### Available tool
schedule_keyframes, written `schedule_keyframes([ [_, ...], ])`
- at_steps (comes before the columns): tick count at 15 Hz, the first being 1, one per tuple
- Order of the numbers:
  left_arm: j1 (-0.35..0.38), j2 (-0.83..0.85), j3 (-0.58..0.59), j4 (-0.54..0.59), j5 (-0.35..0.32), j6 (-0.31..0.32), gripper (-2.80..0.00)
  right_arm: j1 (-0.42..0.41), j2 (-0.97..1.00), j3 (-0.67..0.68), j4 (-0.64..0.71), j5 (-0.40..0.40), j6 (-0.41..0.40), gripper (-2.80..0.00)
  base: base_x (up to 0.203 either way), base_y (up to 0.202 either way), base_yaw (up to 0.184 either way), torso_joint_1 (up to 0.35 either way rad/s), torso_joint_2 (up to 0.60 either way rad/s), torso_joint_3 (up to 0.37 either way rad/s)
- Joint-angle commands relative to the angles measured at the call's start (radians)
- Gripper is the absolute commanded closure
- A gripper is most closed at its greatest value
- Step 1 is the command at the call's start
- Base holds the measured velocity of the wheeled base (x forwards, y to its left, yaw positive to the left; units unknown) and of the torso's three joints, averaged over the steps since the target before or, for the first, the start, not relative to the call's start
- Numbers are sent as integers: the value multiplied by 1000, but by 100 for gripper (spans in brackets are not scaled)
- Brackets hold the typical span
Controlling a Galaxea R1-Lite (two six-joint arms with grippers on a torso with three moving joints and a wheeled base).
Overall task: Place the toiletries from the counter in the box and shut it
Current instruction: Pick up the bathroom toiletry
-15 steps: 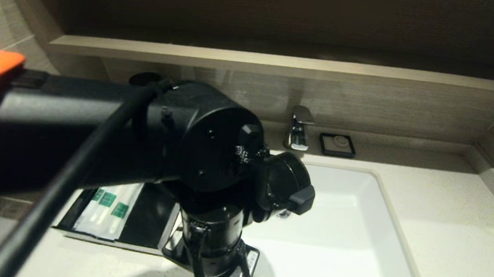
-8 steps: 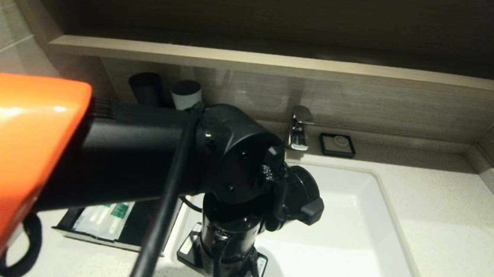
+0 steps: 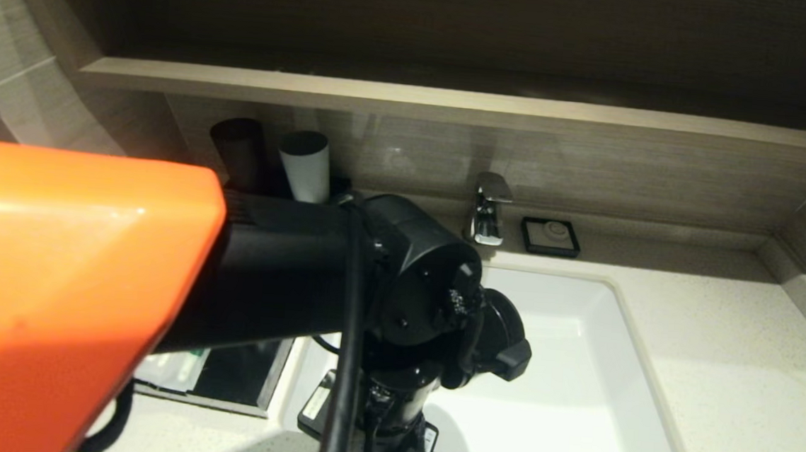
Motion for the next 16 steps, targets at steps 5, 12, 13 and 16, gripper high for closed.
schedule_keyframes([
  [5, 2, 59, -35, 16, 0, 7, -280, 0, -1, 0, -1, 0, 0, 0, 0, 0, 0, 0, 0, 0],
  [12, 7, 66, -48, 20, -9, 4, -280, 0, -1, 0, -1, 0, 0, 0, 0, 0, 0, 0, 0, 0],
  [13, 10, 67, -60, 21, -10, 2, -280, 0, -1, 0, 1, 0, 0, 0, 0, 0, 0, 0, 0, 0],
  [16, 35, 62, -64, 22, -35, 2, -280, 0, 1, 0, 0, 0, 0, 0, 0, 0, 0, 0, 0, 0],
])
